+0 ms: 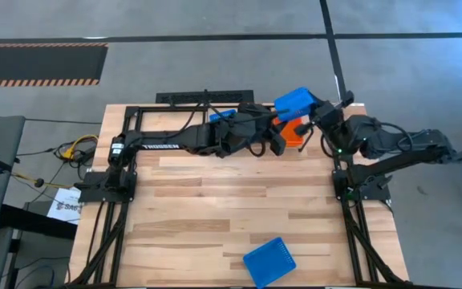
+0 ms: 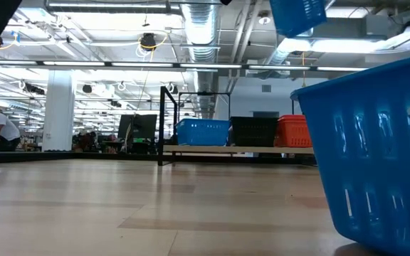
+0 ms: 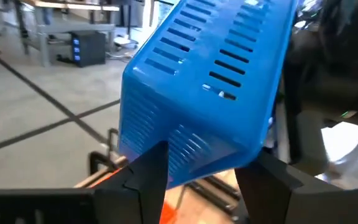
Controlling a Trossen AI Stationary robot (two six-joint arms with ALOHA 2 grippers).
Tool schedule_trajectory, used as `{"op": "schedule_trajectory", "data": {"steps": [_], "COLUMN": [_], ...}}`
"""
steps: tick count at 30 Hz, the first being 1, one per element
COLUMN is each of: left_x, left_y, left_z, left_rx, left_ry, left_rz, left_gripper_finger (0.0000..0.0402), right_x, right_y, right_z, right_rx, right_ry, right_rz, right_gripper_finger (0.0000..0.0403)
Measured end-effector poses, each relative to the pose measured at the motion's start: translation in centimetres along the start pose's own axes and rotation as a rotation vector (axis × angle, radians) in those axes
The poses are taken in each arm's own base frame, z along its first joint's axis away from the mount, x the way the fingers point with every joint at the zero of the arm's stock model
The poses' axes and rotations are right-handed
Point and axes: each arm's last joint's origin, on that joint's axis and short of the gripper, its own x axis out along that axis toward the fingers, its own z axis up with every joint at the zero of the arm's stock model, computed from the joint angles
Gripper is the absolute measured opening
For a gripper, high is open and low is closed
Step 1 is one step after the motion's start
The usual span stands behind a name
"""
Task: Stack baskets on shelf by color
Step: Stack the top blue bin on top of the blue bin on the shelf
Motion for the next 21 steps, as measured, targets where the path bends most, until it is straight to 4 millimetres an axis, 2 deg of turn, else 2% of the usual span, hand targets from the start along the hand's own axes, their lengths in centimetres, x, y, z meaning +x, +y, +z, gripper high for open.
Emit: {"op": "schedule_trajectory", "data": {"steps": [5,8,12,17,21], "left_x": [0.1,0.2,0.1,0.2,0.3], "left_y": [0.8,0.8,0.8,0.8,1.2], "left_z": [-0.5,-0.4,-0.3,-0.1,0.3], "left_rx": [0.096,0.131,0.168,0.209,0.219], "left_ry": [0.032,0.018,0.015,0.007,0.003], "left_rz": [0.116,0.139,0.135,0.144,0.144], "left_gripper_finger": [0.0168,0.0151,0.0103,0.0017,0.0003], "right_x": [-0.3,-0.8,-1.5,-2.9,-3.9], "right_y": [1.4,1.7,1.6,1.3,1.2], "right_z": [0.3,0.3,0.3,0.5,0.7], "right_rx": [0.011,0.003,-0.025,-0.005,0.028], "right_ry": [-0.020,0.001,0.016,0.018,-0.008], "right_rz": [0.040,0.017,0.008,0.021,0.074], "right_gripper_finger": [0.0000,0.0000,0.0000,0.0000,0.0010]}}
